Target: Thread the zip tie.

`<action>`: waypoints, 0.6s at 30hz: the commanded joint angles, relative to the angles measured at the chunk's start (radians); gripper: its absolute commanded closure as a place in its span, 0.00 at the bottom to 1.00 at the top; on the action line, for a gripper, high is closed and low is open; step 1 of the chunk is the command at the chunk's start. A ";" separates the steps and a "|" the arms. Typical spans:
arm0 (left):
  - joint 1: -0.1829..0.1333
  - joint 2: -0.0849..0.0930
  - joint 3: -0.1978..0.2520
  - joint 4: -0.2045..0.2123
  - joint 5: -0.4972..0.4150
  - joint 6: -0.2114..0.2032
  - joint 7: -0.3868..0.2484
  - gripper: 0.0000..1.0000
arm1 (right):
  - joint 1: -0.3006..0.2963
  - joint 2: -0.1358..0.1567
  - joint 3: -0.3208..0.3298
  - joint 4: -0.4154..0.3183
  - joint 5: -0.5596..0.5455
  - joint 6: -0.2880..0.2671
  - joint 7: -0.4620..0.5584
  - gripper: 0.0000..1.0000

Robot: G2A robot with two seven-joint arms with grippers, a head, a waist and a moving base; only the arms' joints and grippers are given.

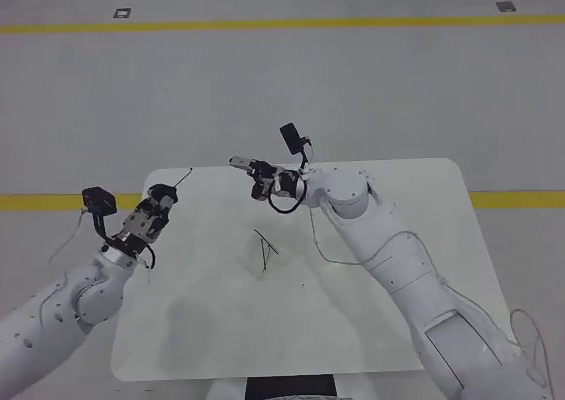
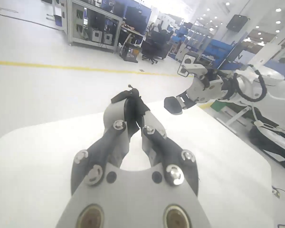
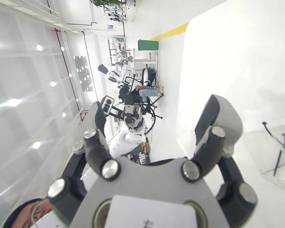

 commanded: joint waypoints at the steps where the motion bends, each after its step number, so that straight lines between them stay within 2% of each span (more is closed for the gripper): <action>1: 0.000 -0.001 0.000 0.001 0.002 0.000 0.001 1.00 | 0.000 0.000 0.000 -0.001 0.000 0.000 -0.001 0.00; 6: 0.001 -0.001 0.000 0.000 -0.001 0.000 -0.002 1.00 | 0.000 0.000 0.000 -0.001 0.000 0.000 -0.001 0.00; 7: 0.001 -0.004 0.001 -0.005 -0.021 0.000 -0.020 1.00 | 0.000 0.000 0.000 -0.001 0.000 0.000 -0.001 0.00; 9: 0.005 -0.009 0.000 -0.024 -0.120 0.000 -0.080 1.00 | 0.000 0.000 0.000 -0.001 0.000 0.000 -0.001 0.00; 10: 0.008 -0.009 -0.003 -0.038 -0.191 0.000 -0.114 1.00 | 0.000 0.000 0.000 -0.001 0.000 0.000 -0.001 0.00; 13: 0.019 0.002 -0.031 -0.073 -0.374 0.000 -0.270 1.00 | 0.000 0.000 0.000 -0.001 0.000 0.000 -0.001 0.00; 17: 0.047 0.021 -0.109 -0.101 -0.594 0.000 -0.489 1.00 | 0.000 0.000 0.000 -0.001 0.000 0.000 -0.001 0.00; 18: 0.060 0.024 -0.138 -0.111 -0.664 0.000 -0.570 1.00 | 0.000 0.000 0.000 -0.001 0.000 0.000 -0.001 0.00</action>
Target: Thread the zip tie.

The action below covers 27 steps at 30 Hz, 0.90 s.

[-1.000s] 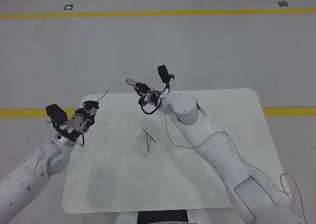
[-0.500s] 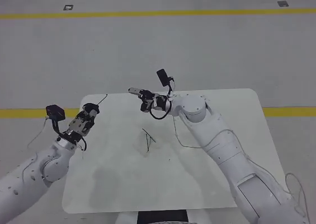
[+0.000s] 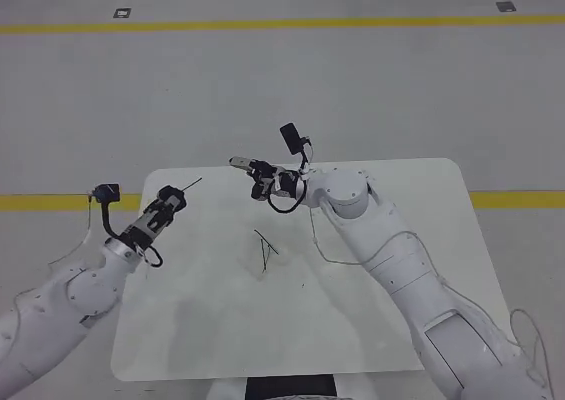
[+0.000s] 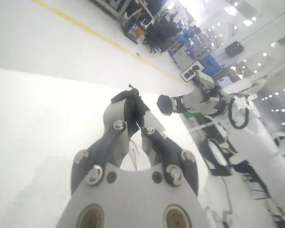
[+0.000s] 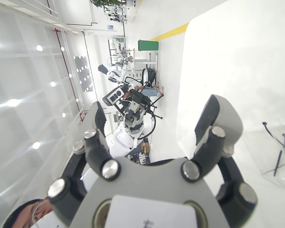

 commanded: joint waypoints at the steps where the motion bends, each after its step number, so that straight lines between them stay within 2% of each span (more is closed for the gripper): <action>1: 0.024 0.005 -0.059 -0.008 -0.150 0.000 -0.154 1.00 | 0.000 0.000 0.000 0.000 0.000 0.000 0.000 0.00; 3: 0.046 0.003 -0.114 0.000 -0.254 0.000 -0.269 1.00 | 0.000 0.000 0.000 0.000 0.000 0.000 0.000 0.00; 6: 0.086 -0.014 -0.209 0.026 -0.430 0.000 -0.482 1.00 | 0.000 0.000 0.000 0.000 0.000 0.000 0.000 0.00; 7: 0.099 -0.025 -0.249 0.045 -0.489 0.000 -0.579 1.00 | 0.000 0.000 0.000 0.000 0.000 0.000 0.000 0.00; 10: 0.129 -0.059 -0.326 0.084 -0.610 0.000 -0.781 1.00 | 0.000 0.000 0.000 0.000 0.000 0.000 0.000 0.00; 11: 0.138 -0.076 -0.361 0.113 -0.650 0.000 -0.864 1.00 | 0.000 0.000 0.000 0.000 0.000 0.000 0.000 0.00; 12: 0.139 -0.085 -0.377 0.120 -0.655 0.000 -0.904 1.00 | 0.000 0.000 0.000 0.000 0.000 0.000 0.000 0.00; 21: 0.139 -0.085 -0.377 0.120 -0.655 0.000 -0.904 1.00 | 0.000 0.000 0.000 0.000 0.000 0.000 0.000 0.00; 24: 0.136 -0.090 -0.372 0.139 -0.645 0.029 -0.876 1.00 | 0.000 0.000 0.000 0.000 0.000 0.000 0.000 0.00; 27: 0.140 -0.096 -0.377 0.164 -0.769 0.073 -0.943 1.00 | 0.000 0.000 0.000 0.000 0.000 0.000 0.000 0.00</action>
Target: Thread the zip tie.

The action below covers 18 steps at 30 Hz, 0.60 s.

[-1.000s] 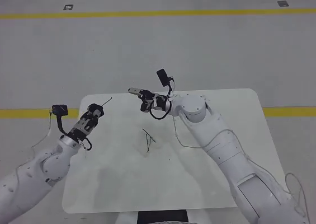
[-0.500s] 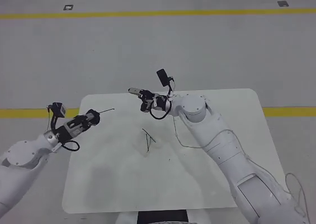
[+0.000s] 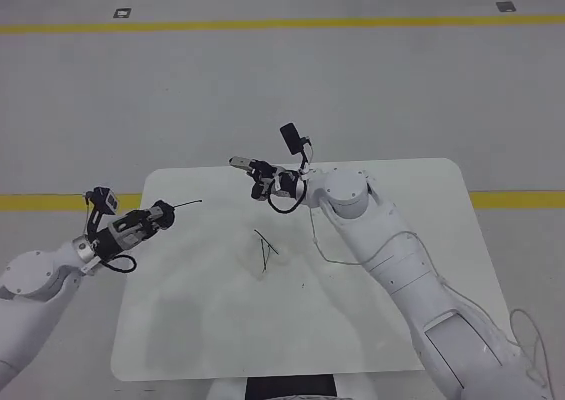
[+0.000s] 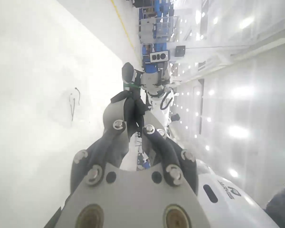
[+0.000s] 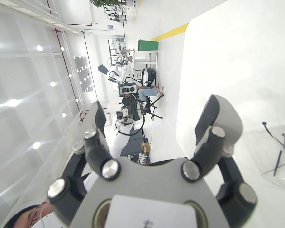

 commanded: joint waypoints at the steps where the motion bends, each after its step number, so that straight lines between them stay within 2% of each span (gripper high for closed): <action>1: 0.003 -0.003 -0.011 0.028 -0.145 0.032 -0.092 1.00 | 0.000 0.000 0.000 0.000 0.000 0.000 0.000 0.00; 4: 0.005 -0.008 -0.027 0.071 -0.279 0.072 -0.220 1.00 | 0.000 0.000 0.000 0.000 0.000 0.000 0.000 0.00; 7: -0.001 -0.016 -0.032 0.105 -0.375 0.106 -0.305 1.00 | 0.000 0.000 0.000 0.000 0.000 0.000 0.000 0.00; 11: -0.019 -0.028 -0.025 0.132 -0.433 0.132 -0.366 1.00 | 0.000 0.000 0.000 0.000 0.000 0.000 0.000 0.00; 12: -0.024 -0.031 -0.025 0.140 -0.435 0.126 -0.371 1.00 | 0.000 0.000 0.000 0.000 0.000 0.000 0.000 0.00; 13: -0.024 -0.031 -0.025 0.140 -0.435 0.126 -0.371 1.00 | -0.015 -0.002 0.004 -0.003 0.041 -0.004 0.009 0.00; 14: -0.024 -0.031 -0.025 0.140 -0.435 0.126 -0.371 1.00 | -0.028 -0.005 0.016 0.000 0.126 -0.018 0.048 0.00; 18: -0.024 -0.031 -0.025 0.140 -0.435 0.126 -0.371 1.00 | 0.000 -0.015 0.011 0.067 0.247 -0.015 0.173 0.00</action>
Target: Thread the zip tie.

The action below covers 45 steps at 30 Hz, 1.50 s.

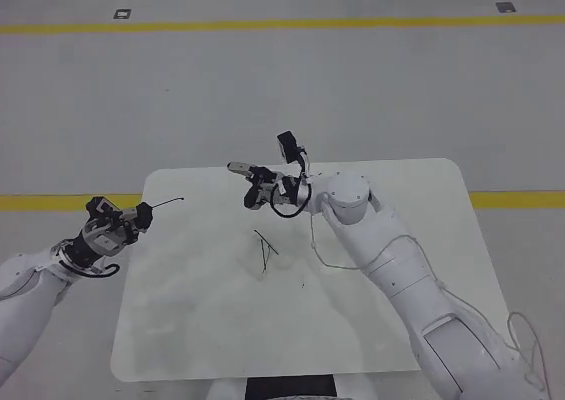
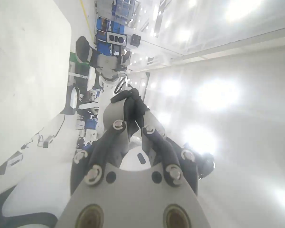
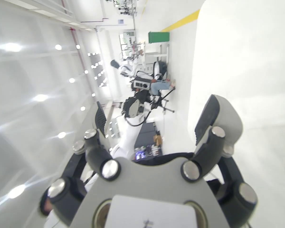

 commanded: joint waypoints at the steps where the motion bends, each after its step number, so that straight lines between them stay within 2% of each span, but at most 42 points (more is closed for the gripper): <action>1: 0.000 0.000 0.000 0.000 0.000 0.000 0.000 1.00 | 0.020 -0.006 -0.007 0.040 0.076 -0.005 0.065 0.00; 6: 0.000 0.000 0.000 0.000 0.000 0.000 0.000 1.00 | 0.068 -0.031 -0.045 0.126 0.202 -0.020 0.195 0.00; 7: 0.000 0.000 0.000 0.000 0.000 0.000 0.000 1.00 | 0.083 -0.035 -0.056 0.143 0.201 -0.023 0.200 0.00; 15: 0.000 0.000 0.000 0.000 0.000 0.000 0.000 1.00 | 0.083 -0.035 -0.056 0.143 0.201 -0.023 0.200 0.00; 18: 0.000 0.000 0.000 0.000 0.000 0.000 0.000 1.00 | 0.057 -0.040 -0.052 0.118 0.281 -0.029 0.232 0.00; 21: 0.000 0.000 0.000 0.000 0.000 0.000 0.000 1.00 | 0.067 -0.051 -0.066 0.126 0.318 -0.037 0.237 0.00; 29: 0.000 0.000 0.000 0.000 0.000 0.000 0.000 1.00 | 0.123 -0.093 -0.132 0.230 0.393 -0.062 0.261 0.00; 34: 0.000 0.000 0.000 0.000 0.000 0.000 0.000 1.00 | 0.167 -0.126 -0.169 0.314 0.427 -0.108 0.254 0.00; 43: 0.000 0.000 0.000 0.000 0.000 0.000 0.000 1.00 | 0.170 -0.128 -0.171 0.319 0.427 -0.112 0.253 0.00; 45: 0.000 0.000 0.000 0.000 0.000 0.000 0.000 1.00 | 0.153 -0.126 -0.168 0.297 0.422 -0.111 0.225 0.00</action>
